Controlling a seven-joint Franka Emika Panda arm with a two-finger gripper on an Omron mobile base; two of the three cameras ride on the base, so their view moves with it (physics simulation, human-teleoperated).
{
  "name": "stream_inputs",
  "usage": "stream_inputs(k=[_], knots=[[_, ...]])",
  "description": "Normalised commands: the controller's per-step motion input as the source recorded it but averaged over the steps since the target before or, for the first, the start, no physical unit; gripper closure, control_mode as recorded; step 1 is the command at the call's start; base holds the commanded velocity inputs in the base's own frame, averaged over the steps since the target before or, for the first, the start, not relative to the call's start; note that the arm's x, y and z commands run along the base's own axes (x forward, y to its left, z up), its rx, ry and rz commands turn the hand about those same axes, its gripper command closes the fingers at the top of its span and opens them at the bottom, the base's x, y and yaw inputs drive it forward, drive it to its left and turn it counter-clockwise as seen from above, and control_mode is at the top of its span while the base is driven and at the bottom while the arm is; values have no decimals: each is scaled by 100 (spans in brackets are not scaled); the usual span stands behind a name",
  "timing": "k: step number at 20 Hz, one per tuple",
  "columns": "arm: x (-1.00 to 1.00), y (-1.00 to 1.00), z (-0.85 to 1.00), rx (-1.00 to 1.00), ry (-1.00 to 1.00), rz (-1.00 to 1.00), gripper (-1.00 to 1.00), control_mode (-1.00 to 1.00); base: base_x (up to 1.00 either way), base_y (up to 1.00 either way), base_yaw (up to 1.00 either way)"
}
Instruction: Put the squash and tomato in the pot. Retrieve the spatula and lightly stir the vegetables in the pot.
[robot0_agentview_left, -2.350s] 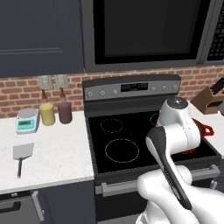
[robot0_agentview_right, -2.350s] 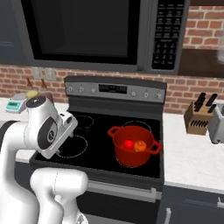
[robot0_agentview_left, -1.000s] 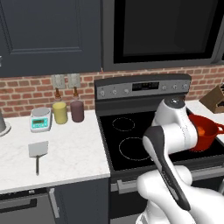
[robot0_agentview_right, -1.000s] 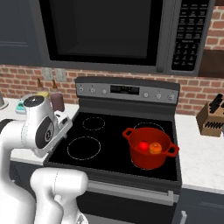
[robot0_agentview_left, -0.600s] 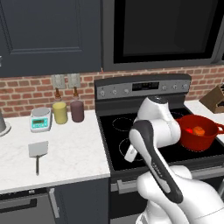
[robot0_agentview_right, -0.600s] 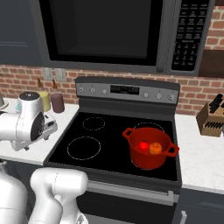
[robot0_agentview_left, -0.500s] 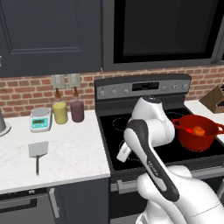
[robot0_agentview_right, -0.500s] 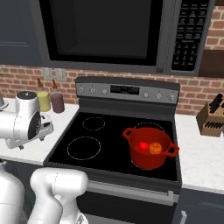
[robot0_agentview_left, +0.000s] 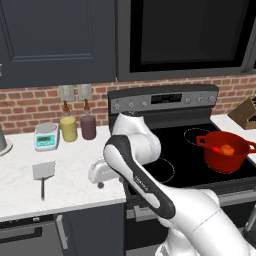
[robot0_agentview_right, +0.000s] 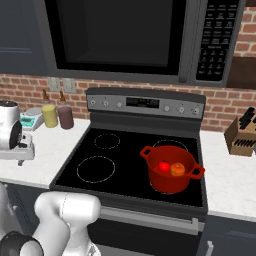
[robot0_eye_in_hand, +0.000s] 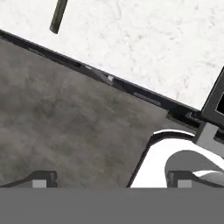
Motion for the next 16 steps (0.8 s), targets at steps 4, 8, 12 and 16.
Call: stream_inputs(k=[4, 8, 12, 16], knots=[[1, 100, 0, -15, 24, -50, -100, -100, 0, 0, 0], [23, 100, -4, -20, 3, -42, -100, -100, 0, 0, 0], [49, 99, -14, -11, 2, -36, -100, -100, 0, 0, 0], [52, 62, -22, -1, 8, -22, -100, -100, 0, 0, 0]])
